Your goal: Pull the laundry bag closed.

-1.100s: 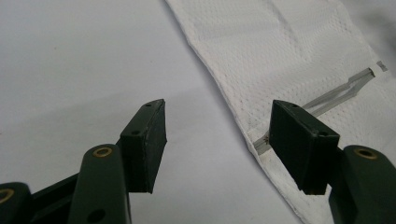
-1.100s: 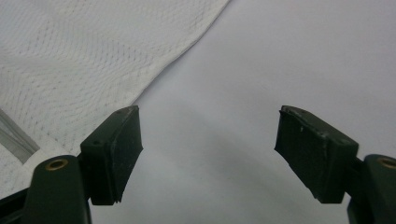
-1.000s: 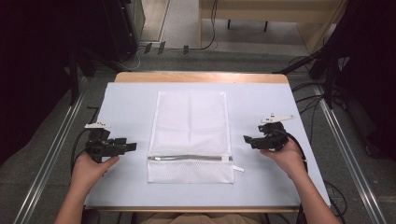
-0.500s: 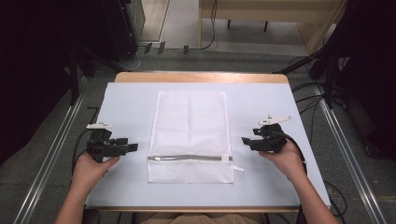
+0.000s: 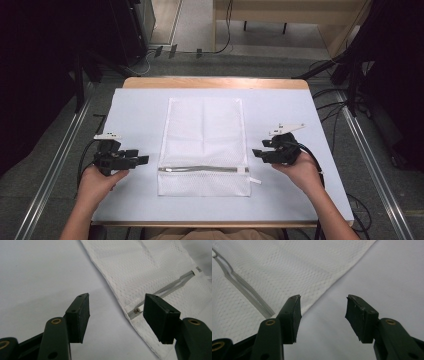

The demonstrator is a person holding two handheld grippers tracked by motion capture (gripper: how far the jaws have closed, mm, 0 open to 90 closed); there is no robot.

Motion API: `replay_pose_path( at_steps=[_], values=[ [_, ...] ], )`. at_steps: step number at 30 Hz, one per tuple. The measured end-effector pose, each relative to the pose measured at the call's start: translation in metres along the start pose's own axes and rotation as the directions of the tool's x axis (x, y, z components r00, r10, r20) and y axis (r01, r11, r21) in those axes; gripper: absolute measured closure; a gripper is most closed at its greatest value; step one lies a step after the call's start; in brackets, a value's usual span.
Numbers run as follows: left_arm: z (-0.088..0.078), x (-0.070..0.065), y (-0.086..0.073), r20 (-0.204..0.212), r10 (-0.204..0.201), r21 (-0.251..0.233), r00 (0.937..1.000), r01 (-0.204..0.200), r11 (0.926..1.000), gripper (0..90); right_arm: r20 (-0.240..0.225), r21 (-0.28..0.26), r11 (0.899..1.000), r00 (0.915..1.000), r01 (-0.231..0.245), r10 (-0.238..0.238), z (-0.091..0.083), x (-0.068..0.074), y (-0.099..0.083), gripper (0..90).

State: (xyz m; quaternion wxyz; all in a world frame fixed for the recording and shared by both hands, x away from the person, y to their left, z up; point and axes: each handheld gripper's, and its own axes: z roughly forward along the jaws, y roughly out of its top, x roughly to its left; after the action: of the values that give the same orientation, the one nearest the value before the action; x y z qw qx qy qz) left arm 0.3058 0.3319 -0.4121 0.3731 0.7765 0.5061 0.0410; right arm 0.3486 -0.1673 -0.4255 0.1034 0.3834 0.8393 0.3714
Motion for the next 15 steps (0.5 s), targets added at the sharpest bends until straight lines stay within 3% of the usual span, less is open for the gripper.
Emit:
replay_pose_path(
  at_steps=[7,15],
  values=[
    [0.000,-0.005,-0.004,-0.005,0.038,0.007,0.9993,-0.038,0.9993,43.1,-0.029,0.007,1.000,0.9992,0.028,-0.028,0.005,0.014,0.007,49.3],
    [0.002,-0.009,-0.004,0.001,0.040,0.012,0.9992,-0.040,0.9991,43.1,-0.052,0.003,0.998,0.9966,0.063,-0.063,0.010,0.030,0.016,51.0]
  ],
)
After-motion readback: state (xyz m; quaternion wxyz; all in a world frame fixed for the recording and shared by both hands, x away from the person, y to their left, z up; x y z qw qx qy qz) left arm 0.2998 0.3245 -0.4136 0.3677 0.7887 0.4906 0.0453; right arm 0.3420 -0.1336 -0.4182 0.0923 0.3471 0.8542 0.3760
